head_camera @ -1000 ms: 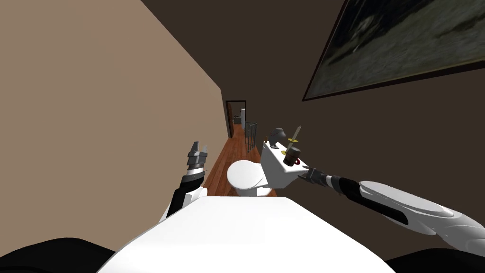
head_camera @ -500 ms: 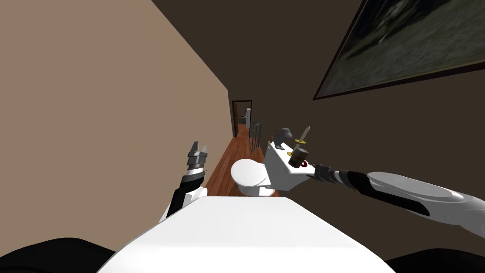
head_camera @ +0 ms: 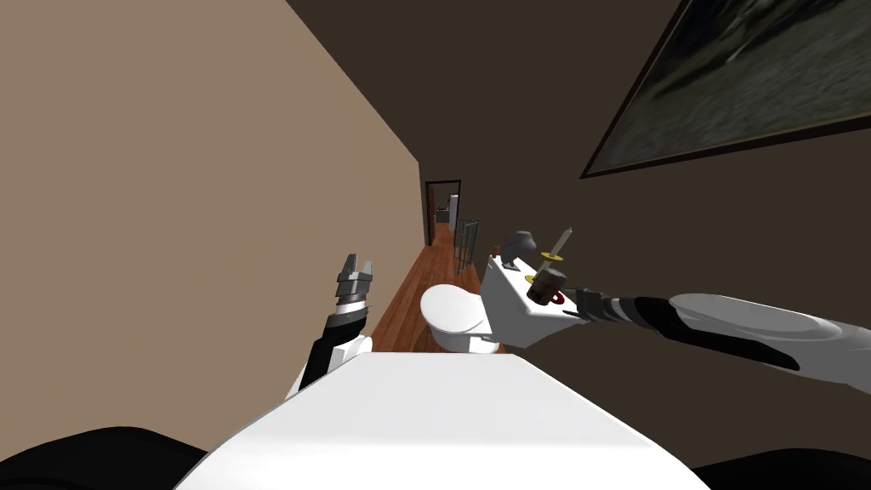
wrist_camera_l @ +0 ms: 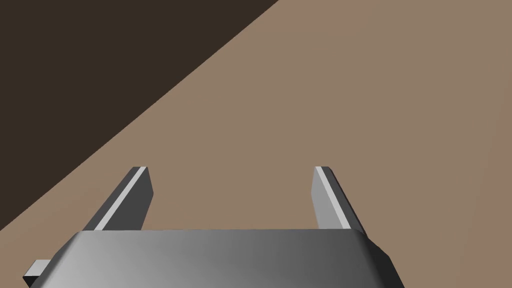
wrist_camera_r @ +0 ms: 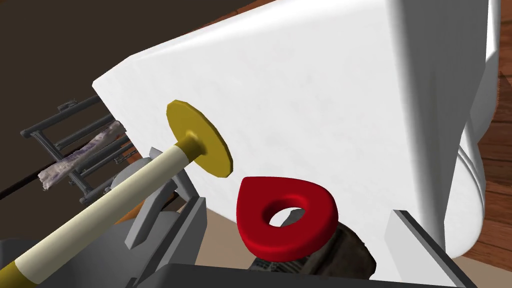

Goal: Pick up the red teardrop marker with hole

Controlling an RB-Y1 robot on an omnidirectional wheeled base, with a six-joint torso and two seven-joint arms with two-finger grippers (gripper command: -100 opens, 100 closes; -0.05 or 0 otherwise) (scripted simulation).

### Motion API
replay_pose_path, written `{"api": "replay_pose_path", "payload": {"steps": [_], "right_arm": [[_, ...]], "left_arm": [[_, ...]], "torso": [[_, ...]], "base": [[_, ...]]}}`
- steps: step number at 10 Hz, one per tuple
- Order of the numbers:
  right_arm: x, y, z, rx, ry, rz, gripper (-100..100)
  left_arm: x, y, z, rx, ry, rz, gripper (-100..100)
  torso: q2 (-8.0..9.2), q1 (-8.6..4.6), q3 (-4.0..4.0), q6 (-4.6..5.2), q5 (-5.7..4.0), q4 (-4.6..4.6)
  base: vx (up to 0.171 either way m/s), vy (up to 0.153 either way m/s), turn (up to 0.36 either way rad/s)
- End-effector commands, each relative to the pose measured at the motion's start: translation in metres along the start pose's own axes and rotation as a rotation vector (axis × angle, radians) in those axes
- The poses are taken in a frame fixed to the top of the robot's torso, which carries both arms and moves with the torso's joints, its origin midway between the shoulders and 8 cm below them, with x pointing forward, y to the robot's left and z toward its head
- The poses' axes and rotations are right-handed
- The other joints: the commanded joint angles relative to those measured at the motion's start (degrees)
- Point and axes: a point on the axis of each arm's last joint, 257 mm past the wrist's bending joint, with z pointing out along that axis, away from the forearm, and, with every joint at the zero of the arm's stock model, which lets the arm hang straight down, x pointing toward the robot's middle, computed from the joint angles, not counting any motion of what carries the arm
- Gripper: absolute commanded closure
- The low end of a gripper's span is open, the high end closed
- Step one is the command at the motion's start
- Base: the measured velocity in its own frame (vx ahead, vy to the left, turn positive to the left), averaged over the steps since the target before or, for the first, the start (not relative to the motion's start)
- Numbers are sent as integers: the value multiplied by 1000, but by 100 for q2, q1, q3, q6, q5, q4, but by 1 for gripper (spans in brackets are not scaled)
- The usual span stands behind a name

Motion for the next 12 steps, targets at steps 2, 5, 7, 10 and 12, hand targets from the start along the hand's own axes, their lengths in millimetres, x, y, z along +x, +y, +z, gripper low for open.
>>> {"api": "replay_pose_path", "payload": {"steps": [2,5,7,10,12], "right_arm": [[3,-3,-4,-6,14,-22,-100],[1,-4,-1,-5,16,-13,-100],[-3,-6,3,1,9,12,-100],[-3,-7,7,2,20,18,-100],[-8,-10,11,10,11,42,-100]], "left_arm": [[0,0,0,0,0,0,0],[0,0,0,0,0,0,0],[0,0,0,0,0,0,0],[0,0,0,0,0,0,0],[0,0,0,0,0,0,0]], "torso": [[-2,1,-1,2,0,0],[-1,-14,-1,-2,-5,-1],[13,-24,7,1,-7,3],[8,-22,5,1,-7,2],[4,-17,3,7,-6,2]], "base": [[-18,17,58],[-34,-15,80],[-74,-42,94],[-53,-25,65],[-44,-18,58]]}}
